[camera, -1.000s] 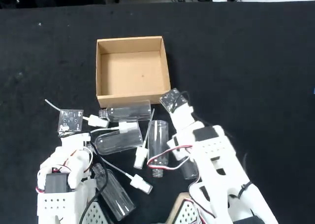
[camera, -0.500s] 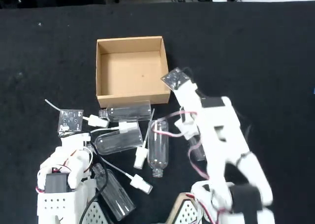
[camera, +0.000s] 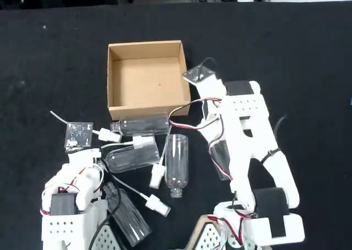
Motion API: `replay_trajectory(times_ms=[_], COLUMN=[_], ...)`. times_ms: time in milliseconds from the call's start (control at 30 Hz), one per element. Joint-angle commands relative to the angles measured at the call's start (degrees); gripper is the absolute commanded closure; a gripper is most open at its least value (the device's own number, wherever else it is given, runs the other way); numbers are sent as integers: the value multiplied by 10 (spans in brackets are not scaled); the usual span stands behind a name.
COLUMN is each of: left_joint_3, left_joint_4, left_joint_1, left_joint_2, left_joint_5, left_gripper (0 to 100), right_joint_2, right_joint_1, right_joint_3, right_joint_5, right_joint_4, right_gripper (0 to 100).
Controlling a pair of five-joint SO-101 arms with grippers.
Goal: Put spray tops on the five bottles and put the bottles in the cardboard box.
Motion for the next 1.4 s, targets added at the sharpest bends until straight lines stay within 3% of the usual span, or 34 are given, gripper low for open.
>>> replay_trajectory(times_ms=[0, 100, 300, 433, 600, 767, 1000, 1167, 1367], left_joint_3=[13, 13, 13, 13, 13, 13, 13, 13, 5], left_joint_4=[8, 8, 8, 8, 8, 8, 8, 8, -6], left_joint_1=[6, 6, 6, 6, 6, 6, 6, 6, -15], left_joint_2=[-9, -9, -9, -9, -9, -9, -9, -9, -9], left_joint_5=[1, 1, 1, 1, 1, 1, 1, 1, -4], left_gripper=[970, 970, 970, 970, 970, 970, 970, 969, 967], right_joint_2=[-69, -108, -172, -172, -167, -91, -57, -125, -212], right_joint_1=[6, 6, -10, -18, -18, -18, -16, -17, -47], right_joint_3=[4, 56, 181, 240, 297, 297, 210, 99, 10], right_joint_5=[-27, -26, -53, -70, -69, -69, -72, -72, -73], right_joint_4=[11, 4, -113, -184, -284, -338, -257, -117, -22], right_gripper=[628, 626, 628, 630, 701, 717, 931, 918, 917])
